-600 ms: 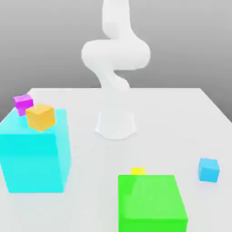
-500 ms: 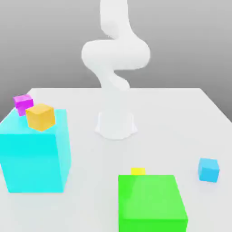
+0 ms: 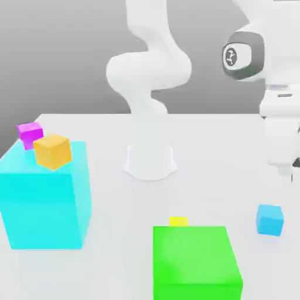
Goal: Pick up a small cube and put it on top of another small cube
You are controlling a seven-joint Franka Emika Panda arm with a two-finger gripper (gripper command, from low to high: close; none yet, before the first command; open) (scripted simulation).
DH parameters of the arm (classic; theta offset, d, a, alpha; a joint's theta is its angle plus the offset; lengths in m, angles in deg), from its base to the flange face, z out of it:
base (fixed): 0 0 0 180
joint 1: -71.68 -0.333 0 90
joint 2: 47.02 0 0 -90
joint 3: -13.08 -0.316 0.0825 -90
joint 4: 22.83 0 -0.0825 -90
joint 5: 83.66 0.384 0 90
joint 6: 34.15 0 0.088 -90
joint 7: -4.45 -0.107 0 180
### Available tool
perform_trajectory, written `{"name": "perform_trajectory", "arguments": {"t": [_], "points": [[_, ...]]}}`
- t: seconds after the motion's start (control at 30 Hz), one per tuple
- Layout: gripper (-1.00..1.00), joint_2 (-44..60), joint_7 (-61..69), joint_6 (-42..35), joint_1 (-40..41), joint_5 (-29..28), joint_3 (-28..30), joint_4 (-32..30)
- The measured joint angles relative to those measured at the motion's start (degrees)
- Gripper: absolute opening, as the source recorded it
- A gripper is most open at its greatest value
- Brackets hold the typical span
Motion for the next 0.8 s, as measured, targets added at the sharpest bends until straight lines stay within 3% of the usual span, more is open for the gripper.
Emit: {"name": "perform_trajectory", "arguments": {"t": [0.17,0.33,0.37,0.6,0.8], "points": [[0.00,10.70,1.19,5.88,-4.91,-5.85,-0.98,-3.19],[0.00,21.11,-3.20,13.91,-10.13,-12.36,5.29,-1.61],[-1.00,22.22,-3.64,14.81,-10.78,-12.93,6.07,-1.40],[-1.00,22.03,-3.70,14.61,-10.64,-13.01,5.92,-1.44],[-1.00,10.90,2.14,5.71,-6.75,-5.40,1.11,-3.50]]}}
